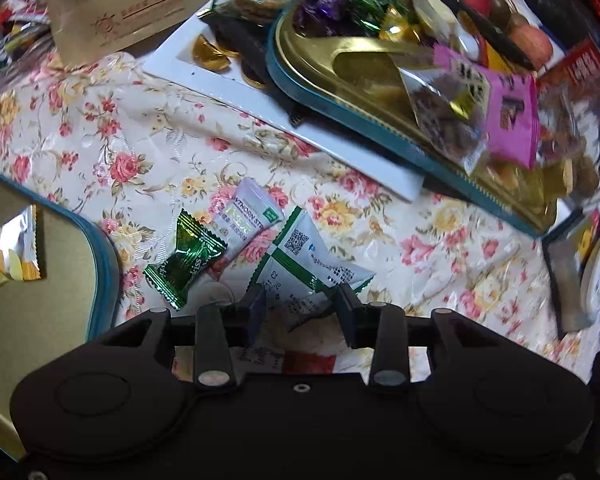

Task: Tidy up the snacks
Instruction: 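Lower the left gripper toward the green-white packet while the right gripper holds the white packet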

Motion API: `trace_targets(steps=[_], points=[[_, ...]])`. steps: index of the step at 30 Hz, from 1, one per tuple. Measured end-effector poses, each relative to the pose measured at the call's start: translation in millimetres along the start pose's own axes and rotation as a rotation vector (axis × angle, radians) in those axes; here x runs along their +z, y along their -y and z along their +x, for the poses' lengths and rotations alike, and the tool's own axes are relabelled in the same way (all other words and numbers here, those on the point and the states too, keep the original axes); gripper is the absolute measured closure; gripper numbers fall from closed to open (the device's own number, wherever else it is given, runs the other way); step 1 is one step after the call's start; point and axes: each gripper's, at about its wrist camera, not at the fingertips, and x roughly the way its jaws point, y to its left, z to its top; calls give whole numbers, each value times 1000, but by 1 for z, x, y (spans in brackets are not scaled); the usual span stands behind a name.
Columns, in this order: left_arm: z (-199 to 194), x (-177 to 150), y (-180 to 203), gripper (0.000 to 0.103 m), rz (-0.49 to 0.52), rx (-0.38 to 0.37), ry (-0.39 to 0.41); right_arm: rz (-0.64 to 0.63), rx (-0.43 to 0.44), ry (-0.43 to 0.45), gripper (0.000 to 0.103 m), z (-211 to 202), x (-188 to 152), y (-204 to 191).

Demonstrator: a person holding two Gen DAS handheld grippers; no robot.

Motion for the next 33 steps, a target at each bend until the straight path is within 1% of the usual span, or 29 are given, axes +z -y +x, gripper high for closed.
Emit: trace_targets(steps=[2, 4, 5, 8, 10, 11, 13, 15, 17, 20, 22, 24, 26, 29, 33], points=[[3, 4, -3, 57, -21, 4, -15, -4, -2, 5, 81, -1, 0, 0], [3, 3, 0, 57, -5, 11, -32, -10, 2, 0, 81, -1, -1, 0], [1, 2, 2, 57, 20, 17, -34, -11, 4, -3, 81, 0, 0, 0], [-6, -5, 17, 57, 143, 46, -17, 2, -2, -8, 81, 1, 1, 3], [-10, -7, 21, 57, 213, 35, -16, 11, -9, -11, 81, 2, 2, 4], [-12, -6, 22, 57, 227, 25, -14, 14, -11, -12, 81, 3, 2, 5], [-17, -5, 23, 57, 240, 27, 11, 18, -14, -11, 81, 2, 2, 6], [-21, -1, 25, 57, 251, 53, 63, 17, -17, -7, 81, 2, 2, 5], [-22, 3, 28, 57, 265, 74, 84, 12, -18, -7, 81, 2, 2, 3], [-12, 10, 32, 56, 308, 70, 55, -1, -18, -10, 81, 3, 1, 0], [-2, 10, 34, 56, 325, 86, 45, -7, -20, -13, 81, 4, 0, -1], [7, 10, 36, 51, 337, 93, 41, -14, -22, -17, 81, 6, 0, -1], [15, 10, 38, 51, 347, 121, 32, -15, -25, -23, 81, 7, 0, -1], [20, 7, 40, 49, 363, 134, 48, -10, -31, -33, 81, 10, 2, 0], [23, 7, 46, 48, 384, 151, 55, -10, -40, -41, 81, 13, 2, -2]])
